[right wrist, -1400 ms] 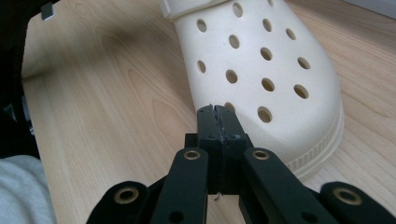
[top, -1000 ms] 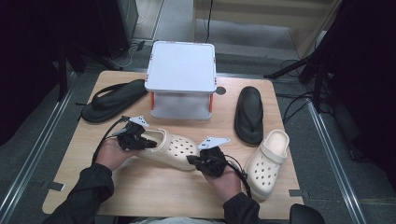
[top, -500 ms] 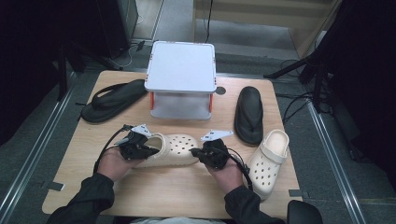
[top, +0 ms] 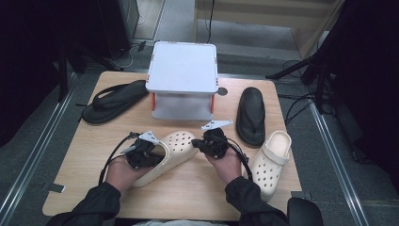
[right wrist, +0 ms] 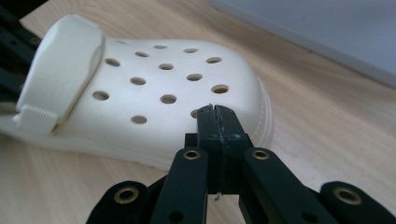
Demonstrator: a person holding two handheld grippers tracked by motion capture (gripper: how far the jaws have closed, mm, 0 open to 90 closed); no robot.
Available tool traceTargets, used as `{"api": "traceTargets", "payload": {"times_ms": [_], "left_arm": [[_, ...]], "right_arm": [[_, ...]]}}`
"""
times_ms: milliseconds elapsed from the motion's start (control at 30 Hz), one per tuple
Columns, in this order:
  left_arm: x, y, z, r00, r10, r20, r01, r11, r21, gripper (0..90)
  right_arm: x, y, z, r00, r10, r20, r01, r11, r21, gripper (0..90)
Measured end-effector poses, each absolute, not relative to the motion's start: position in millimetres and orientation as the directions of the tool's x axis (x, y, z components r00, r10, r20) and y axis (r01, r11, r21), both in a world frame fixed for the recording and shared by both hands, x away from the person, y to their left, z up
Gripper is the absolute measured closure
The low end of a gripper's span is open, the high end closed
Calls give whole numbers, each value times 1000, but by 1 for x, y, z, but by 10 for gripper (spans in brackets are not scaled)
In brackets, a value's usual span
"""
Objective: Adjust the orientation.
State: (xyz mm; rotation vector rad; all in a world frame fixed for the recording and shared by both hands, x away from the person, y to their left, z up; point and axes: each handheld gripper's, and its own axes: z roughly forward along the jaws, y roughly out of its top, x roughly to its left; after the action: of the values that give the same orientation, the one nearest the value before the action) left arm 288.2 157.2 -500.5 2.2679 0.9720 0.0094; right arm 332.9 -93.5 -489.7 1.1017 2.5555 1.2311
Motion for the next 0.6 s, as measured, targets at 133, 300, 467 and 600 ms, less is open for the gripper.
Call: {"api": "traceTargets", "payload": {"times_ms": [133, 300, 467, 600], "left_arm": [[289, 151, -499, 710, 658, -253, 653, -479, 586, 900], [290, 161, -495, 686, 669, -288, 679, -444, 585, 899], [288, 180, -487, 661, 670, -337, 702, -395, 592, 899], [279, 194, -476, 659, 673, -337, 704, -393, 592, 894]], "right_arm": [[342, -88, -490, -730, 656, 191, 559, 414, 719, 900], [351, -80, -489, -737, 653, 172, 546, 426, 721, 900], [361, -73, -490, -744, 648, 163, 537, 435, 723, 900], [359, -75, -488, -744, 647, 166, 536, 429, 727, 900]]}}
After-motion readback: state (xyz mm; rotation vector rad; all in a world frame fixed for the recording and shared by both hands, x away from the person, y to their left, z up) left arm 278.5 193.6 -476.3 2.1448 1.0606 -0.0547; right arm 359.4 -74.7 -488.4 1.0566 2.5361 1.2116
